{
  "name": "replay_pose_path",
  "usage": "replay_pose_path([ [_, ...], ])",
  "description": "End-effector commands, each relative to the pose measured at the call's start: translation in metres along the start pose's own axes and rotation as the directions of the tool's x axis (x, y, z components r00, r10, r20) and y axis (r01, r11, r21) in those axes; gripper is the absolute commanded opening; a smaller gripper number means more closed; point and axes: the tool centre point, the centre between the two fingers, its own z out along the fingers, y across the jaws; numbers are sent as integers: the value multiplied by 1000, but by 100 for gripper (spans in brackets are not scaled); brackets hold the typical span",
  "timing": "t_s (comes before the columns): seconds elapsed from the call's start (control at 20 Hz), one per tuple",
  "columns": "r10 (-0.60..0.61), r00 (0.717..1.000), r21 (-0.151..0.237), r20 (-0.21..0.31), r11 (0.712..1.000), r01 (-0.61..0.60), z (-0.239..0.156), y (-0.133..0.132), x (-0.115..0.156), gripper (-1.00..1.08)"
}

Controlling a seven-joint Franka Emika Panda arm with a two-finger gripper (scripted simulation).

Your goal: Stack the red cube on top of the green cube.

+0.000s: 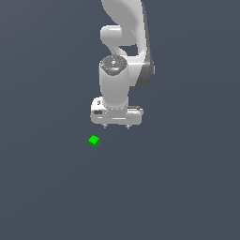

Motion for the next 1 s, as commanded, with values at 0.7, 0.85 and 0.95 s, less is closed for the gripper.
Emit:
replay_pose_path([
  [0.7, 88, 996, 1, -5, 996, -88, 17, -5, -30, 100],
  [0.85, 132, 991, 1, -7, 991, -132, 26, -9, -45, 100],
  [0.95, 165, 986, 2, -9, 986, -165, 33, -12, -56, 100],
])
